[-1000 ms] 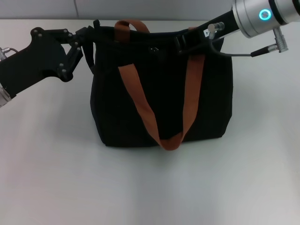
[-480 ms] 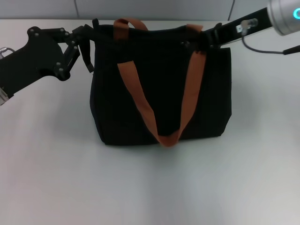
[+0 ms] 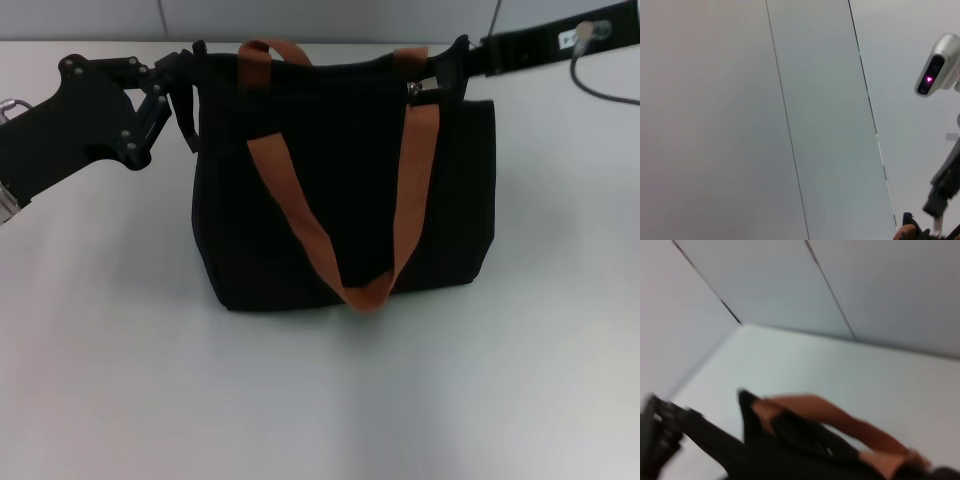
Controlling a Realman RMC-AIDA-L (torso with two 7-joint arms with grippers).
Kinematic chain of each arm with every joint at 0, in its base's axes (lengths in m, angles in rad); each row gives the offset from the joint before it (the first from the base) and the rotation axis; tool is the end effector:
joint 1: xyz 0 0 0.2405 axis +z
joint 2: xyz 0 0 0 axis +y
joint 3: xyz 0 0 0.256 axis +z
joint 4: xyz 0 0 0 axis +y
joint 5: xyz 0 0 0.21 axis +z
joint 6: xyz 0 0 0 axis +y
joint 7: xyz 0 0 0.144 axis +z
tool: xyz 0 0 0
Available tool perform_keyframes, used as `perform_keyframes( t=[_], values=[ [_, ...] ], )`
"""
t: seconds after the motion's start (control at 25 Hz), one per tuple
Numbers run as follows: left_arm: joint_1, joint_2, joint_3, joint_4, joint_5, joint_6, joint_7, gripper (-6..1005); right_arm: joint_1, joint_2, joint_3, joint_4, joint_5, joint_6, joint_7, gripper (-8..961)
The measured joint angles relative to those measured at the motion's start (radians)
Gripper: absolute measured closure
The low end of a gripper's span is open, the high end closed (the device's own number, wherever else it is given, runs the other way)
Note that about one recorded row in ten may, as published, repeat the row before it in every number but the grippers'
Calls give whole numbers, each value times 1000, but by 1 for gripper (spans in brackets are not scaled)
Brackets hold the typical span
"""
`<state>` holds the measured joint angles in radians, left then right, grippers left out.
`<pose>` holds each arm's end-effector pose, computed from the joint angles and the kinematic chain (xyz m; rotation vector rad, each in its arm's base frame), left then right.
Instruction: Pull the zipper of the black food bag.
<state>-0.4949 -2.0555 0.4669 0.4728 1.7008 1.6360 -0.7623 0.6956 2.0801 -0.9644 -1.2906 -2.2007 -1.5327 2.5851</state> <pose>-0.2697 0.3284 0.0364 -2.2692 -0.0623 -0.9623 0.1304 0.3917 0.0549 -2.5585 1.2036 0.3856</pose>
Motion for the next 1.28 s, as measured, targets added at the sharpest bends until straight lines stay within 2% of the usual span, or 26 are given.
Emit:
perform_keyframes(
  t=[0.2,0.4,0.48,0.6,0.68,0.88,1.16,1.28],
  values=[
    [-1,-3,3,0,0,-2,0,948,-65,-3,104,65,225,-7,-159,894],
    [3,-4,6,-3,0,-3,-6,947,-143,-25,197,247,538,-73,-455,844],
    [4,-5,7,-4,3,-8,-28,947,-168,-36,208,335,642,-144,-582,664],
    [7,-5,7,-4,4,-17,-42,947,-193,-53,210,476,722,-287,-807,533],
    [12,-5,7,-5,4,-23,-49,947,-215,-60,206,588,709,-406,-1032,446],
    [22,-5,8,-5,7,-23,-80,946,-248,-58,201,663,591,-426,-1220,349],
    [32,-4,12,-5,11,-36,-158,945,-253,-16,197,688,339,-342,-1303,213],
    [44,6,15,3,22,-36,-242,945,-244,-5,195,736,276,-282,-1371,155]
  ],
)
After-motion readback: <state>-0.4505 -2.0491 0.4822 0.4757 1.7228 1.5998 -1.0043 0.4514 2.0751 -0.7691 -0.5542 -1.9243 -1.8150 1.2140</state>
